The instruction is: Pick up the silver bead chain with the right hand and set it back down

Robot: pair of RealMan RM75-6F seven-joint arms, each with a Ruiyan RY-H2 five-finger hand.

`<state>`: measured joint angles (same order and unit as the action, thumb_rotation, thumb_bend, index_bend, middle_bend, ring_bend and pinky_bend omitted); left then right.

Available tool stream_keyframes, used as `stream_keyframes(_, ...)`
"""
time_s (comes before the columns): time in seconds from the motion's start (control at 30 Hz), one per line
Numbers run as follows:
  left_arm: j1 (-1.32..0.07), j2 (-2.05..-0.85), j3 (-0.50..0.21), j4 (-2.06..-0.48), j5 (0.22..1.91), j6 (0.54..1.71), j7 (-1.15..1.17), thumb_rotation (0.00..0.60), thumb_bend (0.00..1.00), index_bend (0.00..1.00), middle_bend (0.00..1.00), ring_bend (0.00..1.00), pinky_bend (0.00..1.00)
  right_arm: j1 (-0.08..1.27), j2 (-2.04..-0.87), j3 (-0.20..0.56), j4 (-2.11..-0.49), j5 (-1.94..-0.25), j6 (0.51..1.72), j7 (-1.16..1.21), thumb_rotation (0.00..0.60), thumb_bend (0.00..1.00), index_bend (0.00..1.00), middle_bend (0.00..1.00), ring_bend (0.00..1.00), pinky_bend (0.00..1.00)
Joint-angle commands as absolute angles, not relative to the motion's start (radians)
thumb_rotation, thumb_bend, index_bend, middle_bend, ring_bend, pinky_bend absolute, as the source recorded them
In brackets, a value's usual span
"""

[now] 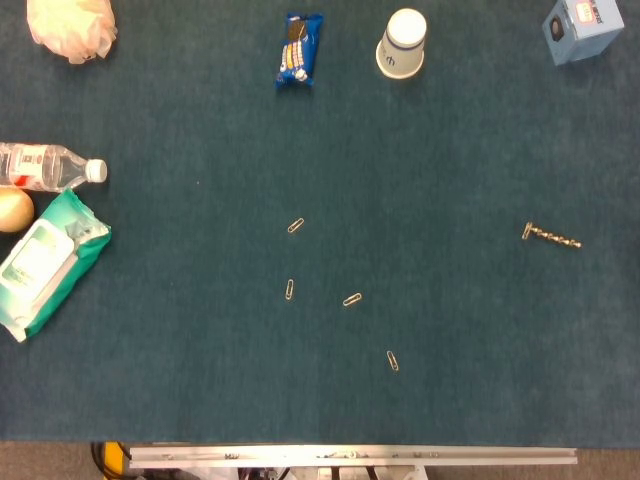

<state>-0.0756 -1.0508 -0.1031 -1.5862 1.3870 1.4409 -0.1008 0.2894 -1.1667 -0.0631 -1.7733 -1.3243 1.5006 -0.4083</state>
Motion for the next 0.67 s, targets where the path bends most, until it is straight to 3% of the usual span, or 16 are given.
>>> stream_keyframes(0.03,-0.082,-1.052,-0.102,-1.588,1.386,1.432,-0.094,0.6,0.45,0.37,0.38,0.31,0.44,0.232,-1.125,-0.072,-1.778,-1.386,1.568,-0.349,0.6,0.19,0.33,0.13,0.04,0.25)
stream_keyframes(0.3,-0.093,-1.05,-0.101,-1.59,1.384,1.416,-0.093,0.6,0.45,0.37,0.38,0.31,0.44,0.134,-1.139,-0.06,-1.706,-1.434,1.667,-0.249,0.6,0.19,0.33,0.14,0.04,0.24)
stream_keyframes(0.67,-0.119,-1.043,-0.09,-1.59,1.404,1.376,-0.113,0.6,0.45,0.37,0.38,0.31,0.44,0.079,-1.145,-0.005,-1.595,-1.414,1.661,-0.049,0.6,0.19,0.33,0.14,0.04,0.24)
